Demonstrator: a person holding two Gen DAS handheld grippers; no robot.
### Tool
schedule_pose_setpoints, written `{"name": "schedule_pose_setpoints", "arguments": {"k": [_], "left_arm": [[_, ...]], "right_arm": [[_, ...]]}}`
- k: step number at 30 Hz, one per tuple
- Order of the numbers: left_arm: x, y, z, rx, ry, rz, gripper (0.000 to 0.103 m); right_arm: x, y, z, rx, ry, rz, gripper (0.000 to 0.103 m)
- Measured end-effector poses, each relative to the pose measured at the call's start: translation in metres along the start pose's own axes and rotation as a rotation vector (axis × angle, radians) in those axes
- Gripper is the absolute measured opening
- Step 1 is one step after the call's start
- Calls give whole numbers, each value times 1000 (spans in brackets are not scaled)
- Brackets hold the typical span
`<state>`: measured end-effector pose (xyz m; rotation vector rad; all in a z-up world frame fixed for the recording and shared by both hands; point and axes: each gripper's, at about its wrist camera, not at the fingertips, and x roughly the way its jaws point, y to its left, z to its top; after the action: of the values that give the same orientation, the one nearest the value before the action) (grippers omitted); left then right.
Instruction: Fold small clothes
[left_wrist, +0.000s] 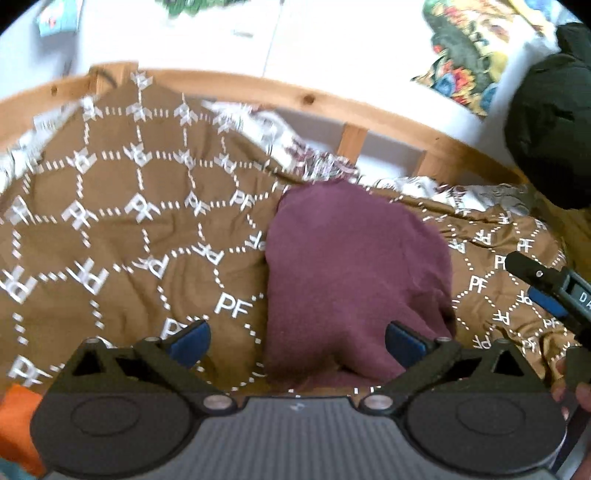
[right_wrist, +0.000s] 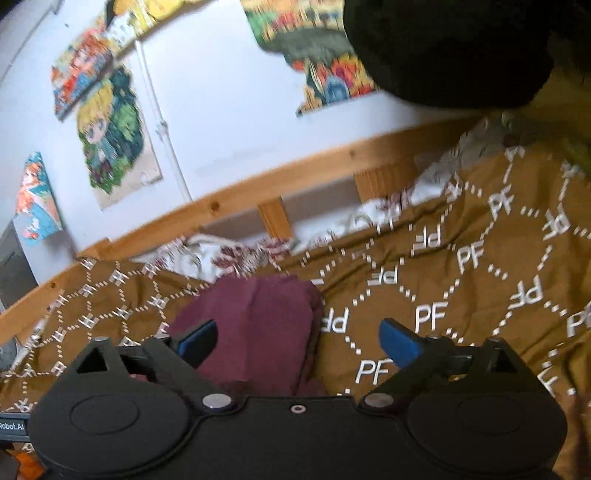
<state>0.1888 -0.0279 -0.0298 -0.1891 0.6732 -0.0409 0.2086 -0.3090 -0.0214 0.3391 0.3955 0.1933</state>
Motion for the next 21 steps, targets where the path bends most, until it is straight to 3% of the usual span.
{"name": "schedule_pose_setpoints", "arguments": {"k": [2, 13, 21], "left_arm": [[-17, 0, -3, 24, -33, 9, 102], [-100, -1, -25, 133, -173, 24, 102], [-139, 4, -47, 152, -195, -7, 102]], "right_arm": [[-20, 6, 0, -1, -32, 4, 102], [-113, 33, -13, -88, -145, -2, 102], [-166, 52, -35, -98, -166, -9, 102]]}}
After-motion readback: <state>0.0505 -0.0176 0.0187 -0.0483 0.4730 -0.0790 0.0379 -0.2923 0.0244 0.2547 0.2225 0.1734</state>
